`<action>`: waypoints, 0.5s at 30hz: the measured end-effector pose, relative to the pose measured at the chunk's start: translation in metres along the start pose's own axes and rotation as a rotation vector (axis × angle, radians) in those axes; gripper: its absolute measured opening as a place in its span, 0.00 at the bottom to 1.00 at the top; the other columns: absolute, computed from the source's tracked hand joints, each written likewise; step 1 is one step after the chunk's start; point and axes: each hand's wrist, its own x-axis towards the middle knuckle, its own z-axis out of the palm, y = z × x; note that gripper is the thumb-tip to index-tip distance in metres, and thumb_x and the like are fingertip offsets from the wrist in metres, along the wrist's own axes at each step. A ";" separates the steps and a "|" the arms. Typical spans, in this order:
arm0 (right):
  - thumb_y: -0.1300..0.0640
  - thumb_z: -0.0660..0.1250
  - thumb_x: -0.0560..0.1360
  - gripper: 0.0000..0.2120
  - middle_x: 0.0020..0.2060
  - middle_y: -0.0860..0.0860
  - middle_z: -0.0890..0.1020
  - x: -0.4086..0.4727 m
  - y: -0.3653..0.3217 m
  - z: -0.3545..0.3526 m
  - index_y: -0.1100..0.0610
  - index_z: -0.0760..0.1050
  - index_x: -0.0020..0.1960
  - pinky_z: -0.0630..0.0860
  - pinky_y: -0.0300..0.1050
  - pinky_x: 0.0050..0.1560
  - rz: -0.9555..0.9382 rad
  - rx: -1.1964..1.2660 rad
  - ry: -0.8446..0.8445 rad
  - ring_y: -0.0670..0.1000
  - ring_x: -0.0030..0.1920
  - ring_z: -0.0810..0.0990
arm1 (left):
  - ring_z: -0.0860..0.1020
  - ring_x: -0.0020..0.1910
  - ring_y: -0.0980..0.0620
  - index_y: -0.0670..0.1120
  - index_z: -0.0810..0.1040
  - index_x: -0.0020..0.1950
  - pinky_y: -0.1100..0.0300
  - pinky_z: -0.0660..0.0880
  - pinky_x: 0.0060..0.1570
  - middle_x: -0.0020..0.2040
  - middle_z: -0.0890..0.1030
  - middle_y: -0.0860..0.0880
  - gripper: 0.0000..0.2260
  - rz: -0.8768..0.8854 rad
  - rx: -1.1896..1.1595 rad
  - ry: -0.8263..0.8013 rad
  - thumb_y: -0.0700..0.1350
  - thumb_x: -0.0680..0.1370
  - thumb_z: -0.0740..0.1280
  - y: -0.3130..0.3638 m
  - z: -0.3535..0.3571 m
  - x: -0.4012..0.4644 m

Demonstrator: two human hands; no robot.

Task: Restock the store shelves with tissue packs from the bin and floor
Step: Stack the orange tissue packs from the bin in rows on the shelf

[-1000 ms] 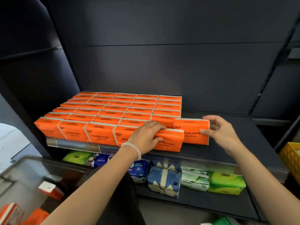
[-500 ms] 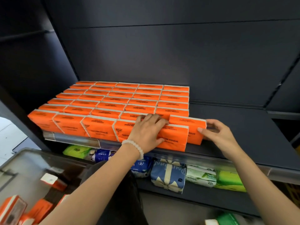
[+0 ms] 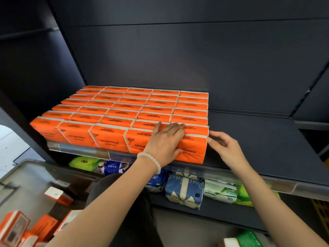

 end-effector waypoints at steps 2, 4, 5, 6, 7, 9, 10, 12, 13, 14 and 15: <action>0.53 0.67 0.76 0.13 0.56 0.46 0.79 0.001 -0.001 -0.002 0.52 0.76 0.60 0.71 0.31 0.49 -0.010 -0.074 -0.021 0.40 0.53 0.77 | 0.63 0.72 0.49 0.46 0.71 0.64 0.40 0.52 0.71 0.73 0.67 0.50 0.21 -0.009 0.019 -0.013 0.51 0.73 0.70 0.002 -0.001 0.001; 0.51 0.66 0.76 0.15 0.56 0.46 0.79 0.001 -0.004 -0.005 0.51 0.76 0.61 0.71 0.36 0.52 -0.015 -0.141 -0.042 0.44 0.54 0.77 | 0.59 0.74 0.50 0.48 0.68 0.67 0.42 0.50 0.72 0.75 0.62 0.50 0.22 -0.004 0.052 -0.049 0.52 0.75 0.67 0.003 -0.004 0.001; 0.51 0.67 0.76 0.14 0.56 0.46 0.79 0.001 -0.007 -0.007 0.51 0.76 0.61 0.71 0.38 0.53 -0.023 -0.166 -0.033 0.45 0.54 0.77 | 0.57 0.75 0.50 0.48 0.66 0.68 0.43 0.49 0.72 0.76 0.60 0.51 0.23 0.003 0.074 -0.067 0.53 0.76 0.66 0.003 -0.006 0.000; 0.52 0.67 0.75 0.13 0.56 0.47 0.79 0.001 -0.010 -0.008 0.51 0.77 0.60 0.71 0.39 0.53 -0.037 -0.177 -0.005 0.45 0.54 0.77 | 0.56 0.75 0.50 0.49 0.64 0.70 0.44 0.48 0.73 0.76 0.58 0.50 0.24 0.009 0.087 -0.078 0.54 0.77 0.65 0.002 -0.008 -0.001; 0.53 0.67 0.75 0.12 0.55 0.48 0.79 0.000 -0.015 -0.009 0.52 0.77 0.58 0.71 0.38 0.51 -0.058 -0.179 0.038 0.45 0.52 0.77 | 0.56 0.75 0.50 0.49 0.64 0.71 0.44 0.49 0.73 0.76 0.58 0.50 0.25 0.009 0.086 -0.072 0.55 0.77 0.64 0.001 -0.010 -0.004; 0.55 0.67 0.76 0.10 0.54 0.48 0.79 -0.003 -0.027 -0.007 0.52 0.77 0.56 0.70 0.33 0.47 -0.111 -0.191 0.133 0.42 0.48 0.77 | 0.61 0.73 0.48 0.49 0.67 0.69 0.44 0.55 0.71 0.74 0.64 0.48 0.24 -0.001 0.057 -0.022 0.56 0.76 0.65 -0.003 -0.017 -0.014; 0.56 0.67 0.76 0.09 0.52 0.48 0.79 -0.004 -0.033 -0.004 0.53 0.77 0.56 0.70 0.30 0.45 -0.146 -0.206 0.165 0.39 0.46 0.77 | 0.66 0.71 0.47 0.48 0.70 0.67 0.44 0.61 0.68 0.71 0.69 0.46 0.23 -0.004 0.048 0.021 0.56 0.75 0.65 -0.005 -0.020 -0.021; 0.57 0.67 0.76 0.09 0.50 0.47 0.77 -0.008 -0.048 0.005 0.55 0.78 0.56 0.70 0.26 0.43 -0.230 -0.231 0.185 0.38 0.44 0.76 | 0.75 0.62 0.46 0.48 0.75 0.61 0.47 0.71 0.60 0.62 0.77 0.46 0.20 -0.027 0.052 0.123 0.57 0.74 0.61 -0.010 -0.028 -0.035; 0.57 0.67 0.76 0.09 0.49 0.46 0.77 -0.011 -0.055 0.012 0.55 0.78 0.55 0.71 0.28 0.45 -0.282 -0.249 0.186 0.40 0.45 0.77 | 0.77 0.59 0.47 0.48 0.77 0.59 0.50 0.73 0.56 0.59 0.79 0.47 0.20 -0.047 0.053 0.160 0.57 0.74 0.59 -0.013 -0.032 -0.043; 0.57 0.67 0.76 0.08 0.49 0.46 0.76 -0.014 -0.061 0.021 0.55 0.79 0.55 0.72 0.32 0.47 -0.340 -0.272 0.190 0.43 0.46 0.77 | 0.78 0.56 0.48 0.48 0.78 0.57 0.52 0.74 0.52 0.56 0.80 0.49 0.19 -0.068 0.049 0.186 0.57 0.74 0.57 -0.017 -0.037 -0.053; 0.58 0.67 0.75 0.08 0.49 0.45 0.76 -0.016 -0.068 0.029 0.55 0.79 0.54 0.71 0.36 0.49 -0.394 -0.297 0.199 0.45 0.49 0.77 | 0.79 0.54 0.49 0.48 0.78 0.56 0.53 0.75 0.50 0.54 0.80 0.49 0.19 -0.081 0.049 0.202 0.56 0.74 0.57 -0.020 -0.041 -0.061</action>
